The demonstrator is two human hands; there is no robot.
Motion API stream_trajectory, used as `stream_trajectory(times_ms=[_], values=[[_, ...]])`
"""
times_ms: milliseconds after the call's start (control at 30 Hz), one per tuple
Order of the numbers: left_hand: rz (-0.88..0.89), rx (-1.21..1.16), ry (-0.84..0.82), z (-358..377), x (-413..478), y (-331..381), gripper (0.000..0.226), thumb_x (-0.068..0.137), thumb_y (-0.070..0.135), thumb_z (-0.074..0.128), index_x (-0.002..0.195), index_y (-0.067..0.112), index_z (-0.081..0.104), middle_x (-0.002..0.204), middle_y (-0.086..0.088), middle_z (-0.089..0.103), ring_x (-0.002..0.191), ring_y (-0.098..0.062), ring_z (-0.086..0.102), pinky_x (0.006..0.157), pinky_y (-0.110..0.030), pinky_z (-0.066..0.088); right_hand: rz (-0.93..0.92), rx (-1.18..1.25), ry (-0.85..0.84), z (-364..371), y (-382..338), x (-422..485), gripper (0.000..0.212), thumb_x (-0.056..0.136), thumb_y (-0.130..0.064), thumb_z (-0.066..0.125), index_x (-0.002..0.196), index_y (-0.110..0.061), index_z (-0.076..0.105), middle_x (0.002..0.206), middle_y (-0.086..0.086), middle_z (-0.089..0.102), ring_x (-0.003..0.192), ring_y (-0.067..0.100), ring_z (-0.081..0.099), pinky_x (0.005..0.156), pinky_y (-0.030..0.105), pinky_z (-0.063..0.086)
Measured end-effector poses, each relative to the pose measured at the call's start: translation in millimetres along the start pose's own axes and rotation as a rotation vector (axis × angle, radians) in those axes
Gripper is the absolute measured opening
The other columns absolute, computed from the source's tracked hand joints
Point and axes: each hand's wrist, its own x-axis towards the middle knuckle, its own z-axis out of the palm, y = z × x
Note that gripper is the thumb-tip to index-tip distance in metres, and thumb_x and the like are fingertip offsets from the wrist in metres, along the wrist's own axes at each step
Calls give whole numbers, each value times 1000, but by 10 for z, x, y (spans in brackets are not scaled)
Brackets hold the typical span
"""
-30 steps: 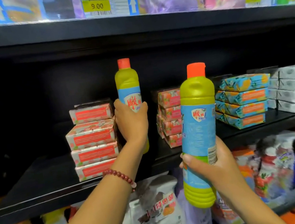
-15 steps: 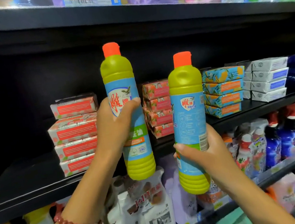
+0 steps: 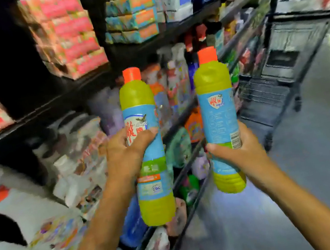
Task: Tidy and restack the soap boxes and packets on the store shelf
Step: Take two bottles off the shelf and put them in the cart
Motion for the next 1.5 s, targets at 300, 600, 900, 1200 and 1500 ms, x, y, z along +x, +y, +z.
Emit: stream_trajectory(times_ms=[300,600,900,1200,1500], values=[[-245,4,-373,813,-964,-1012,18,81,0,66,70,15,65,58,2,68,48,-9,62,45,-19,49,435,-183,485,-945,675,-1821,37,71,-1,76,95,-21,56,78,1,67,60,5,63,52,14,48],[-465,93,-732,2175,-1676,-1510,15,67,14,75,79,9,66,66,-7,71,54,-21,67,48,-27,53,661,-151,883,-1971,984,-3056,31,72,-7,76,94,-16,57,81,14,68,74,32,67,69,44,54],[-561,212,-710,3607,-1908,-1684,33,57,27,71,80,4,68,79,-21,69,73,-38,66,67,-45,53,622,-85,1006,-3239,986,-3169,27,75,3,71,86,-16,57,74,16,67,57,18,63,50,24,52],[-610,224,-588,4429,-1502,-1892,19,78,13,71,91,0,67,81,-22,71,73,-39,68,65,-42,55,600,-9,927,-4307,1137,-2339,29,74,-1,72,93,-18,57,78,9,67,67,22,67,57,32,56],[-618,137,-553,5969,-528,-2117,13,80,14,69,88,4,66,74,-21,71,65,-32,69,52,-31,53,567,-24,886,-5687,1399,-1048,33,75,1,72,97,-17,56,80,9,67,63,15,65,54,25,53]])
